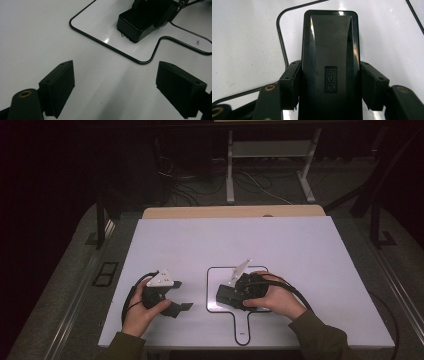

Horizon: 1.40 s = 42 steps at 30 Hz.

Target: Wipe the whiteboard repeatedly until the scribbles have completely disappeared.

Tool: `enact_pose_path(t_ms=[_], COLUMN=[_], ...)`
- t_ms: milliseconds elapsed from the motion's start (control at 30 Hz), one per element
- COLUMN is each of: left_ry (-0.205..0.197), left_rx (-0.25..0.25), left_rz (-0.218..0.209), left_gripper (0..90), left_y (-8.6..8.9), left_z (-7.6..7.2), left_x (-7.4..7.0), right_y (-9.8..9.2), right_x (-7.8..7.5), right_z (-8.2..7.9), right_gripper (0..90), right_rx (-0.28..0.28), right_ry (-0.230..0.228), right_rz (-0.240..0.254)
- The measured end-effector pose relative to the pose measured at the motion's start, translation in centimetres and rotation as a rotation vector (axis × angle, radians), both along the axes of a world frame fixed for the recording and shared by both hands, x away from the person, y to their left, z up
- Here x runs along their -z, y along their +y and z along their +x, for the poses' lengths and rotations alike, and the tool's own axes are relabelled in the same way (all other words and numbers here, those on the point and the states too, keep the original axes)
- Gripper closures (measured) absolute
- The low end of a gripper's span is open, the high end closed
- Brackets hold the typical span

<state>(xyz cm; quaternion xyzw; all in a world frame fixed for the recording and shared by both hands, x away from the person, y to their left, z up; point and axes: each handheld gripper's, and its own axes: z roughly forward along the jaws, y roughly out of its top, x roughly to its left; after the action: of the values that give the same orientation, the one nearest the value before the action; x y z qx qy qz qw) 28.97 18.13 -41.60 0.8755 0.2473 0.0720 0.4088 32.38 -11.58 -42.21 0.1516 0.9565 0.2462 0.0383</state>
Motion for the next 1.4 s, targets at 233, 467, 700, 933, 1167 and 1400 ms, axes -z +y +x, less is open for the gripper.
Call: enact_pose_path(t_ms=[233,467,700,933,1167,1400], left_ry=[-0.002,0.001,0.001,0.0,0.001,0.001], left_rx=[0.001,-0.001,0.0,0.002,0.003,0.003], left_rz=[-0.002,-0.003,-0.001,-0.001,-0.001,-0.003], left_gripper=[14.7,14.7,14.7,14.6,14.6,14.7], left_y=[0.1,0.0,0.0,-0.1,-0.1,-0.2], left_z=[0.0,0.0,0.0,0.0,0.0,0.0], left_x=[0.0,0.0,0.0,0.0,0.0,0.0], right_y=[-1.5,-5.1,-6.6,-5.6,-3.3,-0.8], right_x=[0.0,0.1,0.2,0.2,0.1,0.0], right_z=[1.2,3.3,4.0,3.4,2.1,0.6], right_gripper=[38.5,38.5,38.5,38.5,38.5,38.5], right_rx=[0.069,0.192,0.24,0.209,0.136,0.057], right_ry=[-0.003,-0.005,0.005,0.007,0.011,0.004], right_rz=[0.0,0.0,0.011,0.018,0.017,0.009])
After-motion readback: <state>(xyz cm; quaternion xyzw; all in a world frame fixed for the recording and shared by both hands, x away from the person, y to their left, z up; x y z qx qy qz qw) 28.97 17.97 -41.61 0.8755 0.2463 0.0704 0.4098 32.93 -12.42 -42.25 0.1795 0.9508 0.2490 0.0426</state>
